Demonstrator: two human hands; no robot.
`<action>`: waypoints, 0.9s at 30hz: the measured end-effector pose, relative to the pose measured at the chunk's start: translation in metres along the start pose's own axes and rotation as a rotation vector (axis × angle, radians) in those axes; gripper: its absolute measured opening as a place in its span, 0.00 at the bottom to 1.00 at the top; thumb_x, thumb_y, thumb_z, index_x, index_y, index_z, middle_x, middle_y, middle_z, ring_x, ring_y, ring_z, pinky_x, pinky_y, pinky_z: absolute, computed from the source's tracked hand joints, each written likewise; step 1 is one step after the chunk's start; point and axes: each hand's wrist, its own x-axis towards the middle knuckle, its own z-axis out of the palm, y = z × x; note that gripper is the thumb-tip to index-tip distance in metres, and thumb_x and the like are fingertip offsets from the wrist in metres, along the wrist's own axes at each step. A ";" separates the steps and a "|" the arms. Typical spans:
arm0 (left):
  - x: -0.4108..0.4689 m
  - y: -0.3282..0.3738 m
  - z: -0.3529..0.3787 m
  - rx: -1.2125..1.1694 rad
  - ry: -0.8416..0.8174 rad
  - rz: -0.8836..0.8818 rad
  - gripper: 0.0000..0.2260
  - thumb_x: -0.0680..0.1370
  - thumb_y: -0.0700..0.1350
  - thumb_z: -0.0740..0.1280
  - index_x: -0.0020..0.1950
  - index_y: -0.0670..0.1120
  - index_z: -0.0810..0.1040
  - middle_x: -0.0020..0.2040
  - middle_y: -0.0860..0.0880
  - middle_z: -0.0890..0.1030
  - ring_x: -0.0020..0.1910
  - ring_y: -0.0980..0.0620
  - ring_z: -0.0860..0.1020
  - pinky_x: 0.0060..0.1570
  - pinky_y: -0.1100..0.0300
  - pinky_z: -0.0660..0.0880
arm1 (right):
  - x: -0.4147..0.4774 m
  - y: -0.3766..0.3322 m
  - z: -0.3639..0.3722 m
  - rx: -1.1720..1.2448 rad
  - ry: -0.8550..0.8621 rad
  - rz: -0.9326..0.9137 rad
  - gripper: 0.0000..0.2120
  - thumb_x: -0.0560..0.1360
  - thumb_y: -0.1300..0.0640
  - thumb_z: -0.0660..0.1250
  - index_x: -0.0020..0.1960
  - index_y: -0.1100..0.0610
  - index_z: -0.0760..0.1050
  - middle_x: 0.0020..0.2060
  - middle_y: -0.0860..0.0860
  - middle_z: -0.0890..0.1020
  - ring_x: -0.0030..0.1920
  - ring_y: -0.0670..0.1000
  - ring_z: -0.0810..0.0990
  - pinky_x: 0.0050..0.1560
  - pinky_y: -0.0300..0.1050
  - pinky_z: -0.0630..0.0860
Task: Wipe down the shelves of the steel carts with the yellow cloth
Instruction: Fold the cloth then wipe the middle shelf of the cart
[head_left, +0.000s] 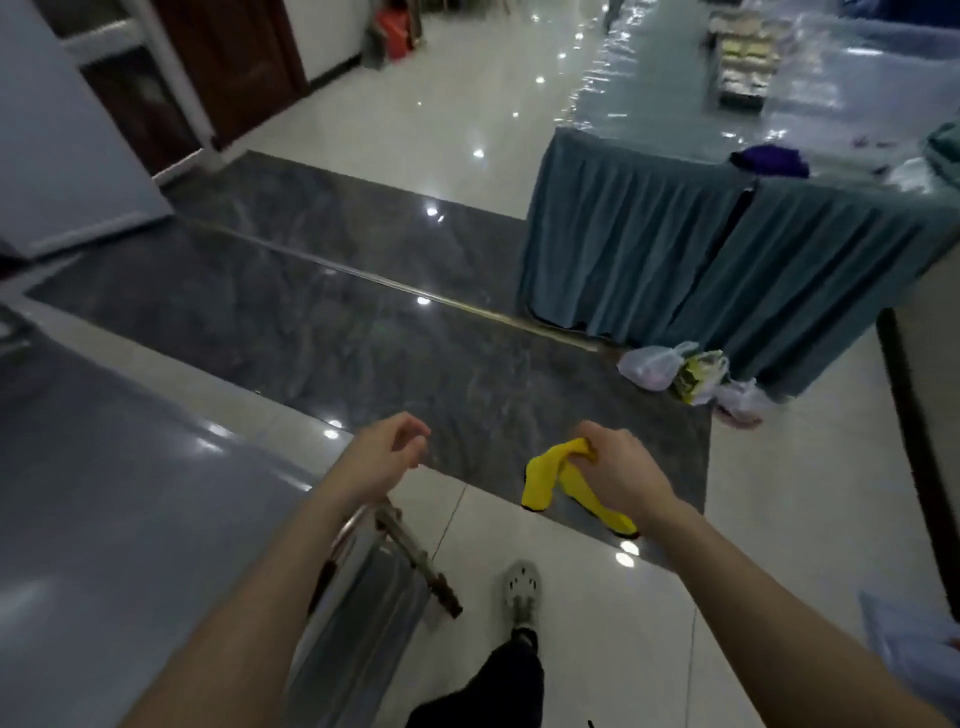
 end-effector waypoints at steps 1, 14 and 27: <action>0.016 0.000 -0.002 -0.031 -0.005 -0.025 0.05 0.86 0.48 0.67 0.61 0.55 0.81 0.50 0.55 0.87 0.47 0.58 0.86 0.52 0.53 0.84 | 0.022 0.004 -0.003 -0.010 -0.015 -0.035 0.04 0.83 0.55 0.66 0.56 0.50 0.79 0.44 0.52 0.84 0.46 0.58 0.83 0.44 0.56 0.80; 0.178 0.027 -0.053 -0.198 0.146 -0.254 0.07 0.87 0.46 0.66 0.64 0.50 0.80 0.54 0.52 0.86 0.53 0.55 0.85 0.55 0.55 0.82 | 0.290 -0.033 -0.066 -0.250 -0.244 -0.269 0.09 0.79 0.63 0.63 0.52 0.58 0.82 0.45 0.54 0.85 0.51 0.59 0.84 0.48 0.57 0.79; 0.247 -0.008 -0.134 -0.133 0.607 -0.602 0.18 0.81 0.52 0.75 0.69 0.50 0.79 0.61 0.51 0.83 0.54 0.52 0.82 0.60 0.48 0.81 | 0.511 -0.239 -0.001 -0.037 -0.395 -1.223 0.11 0.79 0.65 0.72 0.59 0.56 0.87 0.56 0.55 0.86 0.52 0.62 0.86 0.50 0.58 0.82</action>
